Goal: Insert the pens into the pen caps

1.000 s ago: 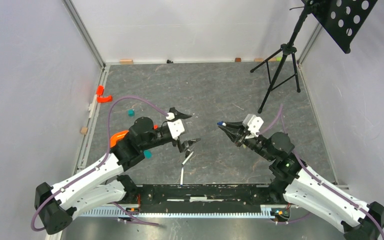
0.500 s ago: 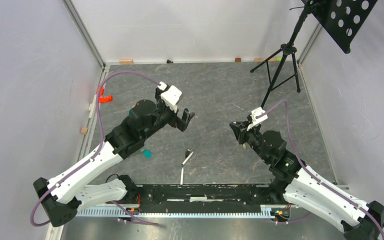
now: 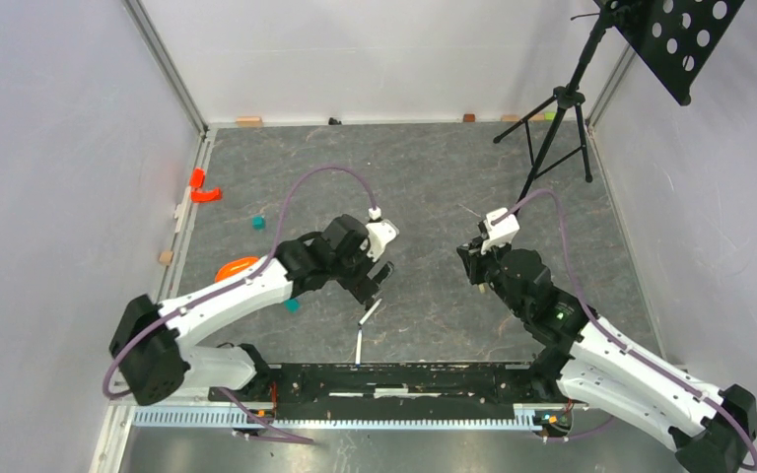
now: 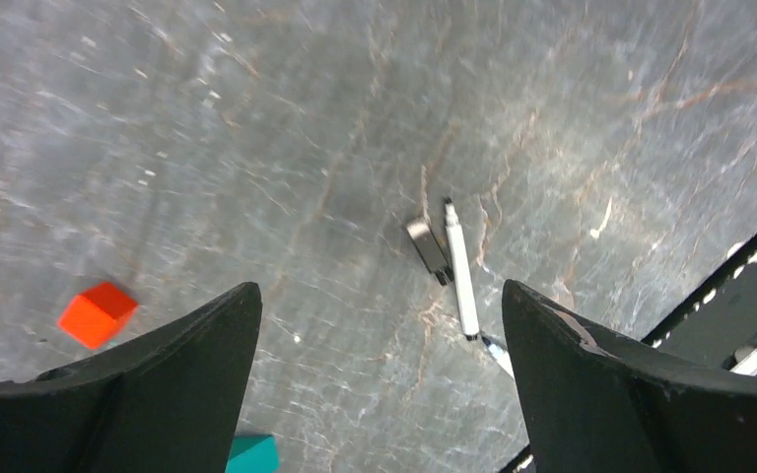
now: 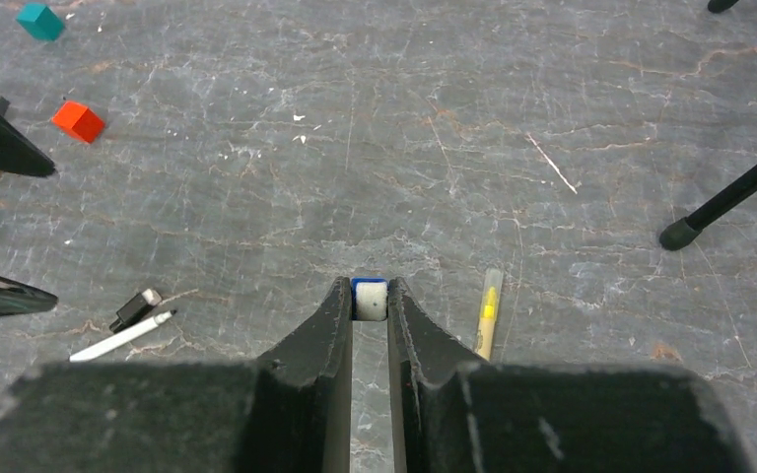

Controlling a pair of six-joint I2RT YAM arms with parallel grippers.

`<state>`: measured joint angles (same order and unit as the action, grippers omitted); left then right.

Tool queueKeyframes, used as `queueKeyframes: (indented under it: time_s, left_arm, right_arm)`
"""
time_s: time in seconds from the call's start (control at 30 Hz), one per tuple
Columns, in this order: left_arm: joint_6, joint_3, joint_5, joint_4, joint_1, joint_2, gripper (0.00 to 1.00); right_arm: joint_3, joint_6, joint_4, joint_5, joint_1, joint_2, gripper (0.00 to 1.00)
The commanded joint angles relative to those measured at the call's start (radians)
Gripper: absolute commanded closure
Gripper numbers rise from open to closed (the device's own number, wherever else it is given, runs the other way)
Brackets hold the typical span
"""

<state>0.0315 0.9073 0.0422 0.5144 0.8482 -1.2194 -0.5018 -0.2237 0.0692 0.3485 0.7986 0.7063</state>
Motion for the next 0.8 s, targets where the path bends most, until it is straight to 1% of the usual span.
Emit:
queueKeyframes:
  time_s: [0.0, 0.1, 0.17, 0.2, 0.3, 0.33, 0.4, 0.47, 0.57, 0.67, 0.77]
  left_arm:
    - [0.018, 0.016, -0.087, 0.017, 0.012, -0.068, 0.05]
    - [0.014, -0.002, -0.170, 0.001, 0.011, -0.103, 0.09]
    - [0.002, -0.004, -0.174, 0.011, 0.012, -0.113, 0.11]
    - [-0.017, 0.003, -0.151, 0.030, 0.012, -0.114, 0.11]
    - [-0.152, 0.067, -0.056, 0.133, 0.015, -0.121, 0.14]
    - [-0.190, 0.086, -0.047, 0.168, 0.022, -0.123, 0.14]
    - [-0.253, 0.107, 0.020, 0.231, 0.039, -0.118, 0.15]
    - [-0.308, 0.107, 0.074, 0.282, 0.072, -0.100, 0.15]
    - [-0.450, 0.090, 0.165, 0.355, 0.116, -0.057, 0.16]
    - [-0.613, 0.037, 0.187, 0.389, 0.145, -0.011, 0.21]
    - [-0.723, -0.035, 0.200, 0.396, 0.181, 0.025, 0.26]
  right_arm:
    - [-0.066, -0.017, 0.065, -0.042, -0.028, -0.009, 1.00]
    - [-0.108, -0.043, 0.117, -0.204, -0.126, 0.007, 1.00]
    - [-0.133, -0.055, 0.130, -0.322, -0.191, 0.022, 1.00]
    - [-0.141, -0.066, 0.132, -0.378, -0.224, 0.033, 1.00]
    - [-0.163, -0.100, 0.126, -0.530, -0.303, 0.077, 1.00]
    - [-0.168, -0.112, 0.119, -0.584, -0.326, 0.093, 1.00]
    - [-0.175, -0.132, 0.109, -0.659, -0.364, 0.123, 1.00]
    - [-0.185, -0.144, 0.107, -0.698, -0.395, 0.152, 1.00]
    - [-0.196, -0.138, 0.116, -0.697, -0.416, 0.177, 1.00]
    - [-0.196, -0.129, 0.115, -0.660, -0.417, 0.187, 1.00]
    - [-0.185, -0.126, 0.104, -0.641, -0.417, 0.183, 1.00]
